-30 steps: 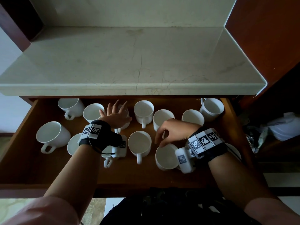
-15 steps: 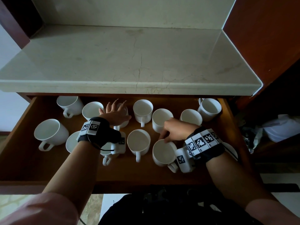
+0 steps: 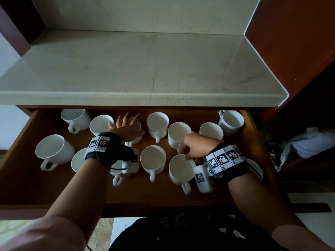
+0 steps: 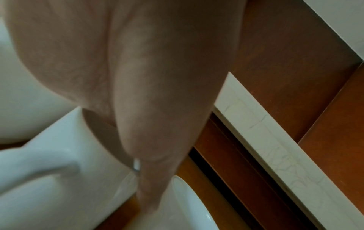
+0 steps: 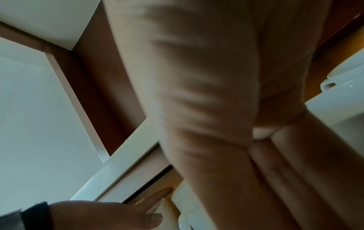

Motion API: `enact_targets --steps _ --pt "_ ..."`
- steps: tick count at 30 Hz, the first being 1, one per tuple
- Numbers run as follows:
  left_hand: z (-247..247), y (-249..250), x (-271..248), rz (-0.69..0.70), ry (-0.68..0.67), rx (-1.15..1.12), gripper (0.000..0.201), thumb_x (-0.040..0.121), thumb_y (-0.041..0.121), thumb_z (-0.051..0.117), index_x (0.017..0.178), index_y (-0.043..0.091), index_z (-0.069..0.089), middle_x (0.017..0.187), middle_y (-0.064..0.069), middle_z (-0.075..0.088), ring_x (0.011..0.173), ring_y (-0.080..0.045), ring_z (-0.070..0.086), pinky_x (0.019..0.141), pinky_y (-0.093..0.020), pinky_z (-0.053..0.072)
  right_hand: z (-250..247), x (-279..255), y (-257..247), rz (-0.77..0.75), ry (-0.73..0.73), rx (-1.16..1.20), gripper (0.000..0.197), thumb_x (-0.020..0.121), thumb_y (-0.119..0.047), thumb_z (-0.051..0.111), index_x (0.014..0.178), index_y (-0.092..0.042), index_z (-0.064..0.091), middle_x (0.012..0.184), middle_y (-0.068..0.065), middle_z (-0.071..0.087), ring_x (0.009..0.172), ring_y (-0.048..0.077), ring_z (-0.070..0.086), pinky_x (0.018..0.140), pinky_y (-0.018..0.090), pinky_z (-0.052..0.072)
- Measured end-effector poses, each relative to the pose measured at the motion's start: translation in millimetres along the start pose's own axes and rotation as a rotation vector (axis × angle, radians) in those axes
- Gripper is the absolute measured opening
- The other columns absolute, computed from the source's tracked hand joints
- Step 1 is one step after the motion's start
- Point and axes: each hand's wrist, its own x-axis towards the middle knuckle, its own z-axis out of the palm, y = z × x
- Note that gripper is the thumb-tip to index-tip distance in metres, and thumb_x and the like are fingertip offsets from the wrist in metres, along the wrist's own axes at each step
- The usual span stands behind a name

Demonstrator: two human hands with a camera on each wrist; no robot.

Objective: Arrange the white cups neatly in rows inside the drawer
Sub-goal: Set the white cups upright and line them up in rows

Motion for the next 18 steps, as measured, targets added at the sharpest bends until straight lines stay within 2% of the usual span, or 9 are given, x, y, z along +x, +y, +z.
enact_targets --steps 12,18 --pt "1.7 -1.5 1.5 0.006 0.007 0.001 0.079 0.088 0.062 0.046 0.147 0.046 -0.003 0.158 0.008 -0.014 0.146 -0.027 -0.013 0.113 -0.062 -0.003 0.1 -1.0 2.2 0.055 -0.034 0.098 0.026 0.084 -0.003 0.066 0.108 -0.013 0.067 0.096 0.009 0.069 0.069 0.023 0.072 0.068 0.037 0.061" --pt "2.7 -3.4 1.8 0.01 0.015 0.001 0.079 0.088 0.061 0.047 0.147 0.047 -0.004 0.158 0.008 -0.014 0.146 -0.026 -0.012 0.113 -0.062 -0.002 -1.0 -3.3 2.2 0.053 -0.057 0.128 0.028 0.084 -0.002 0.065 0.11 -0.013 0.065 0.097 0.007 0.066 0.074 0.025 0.072 0.071 0.039 0.061"
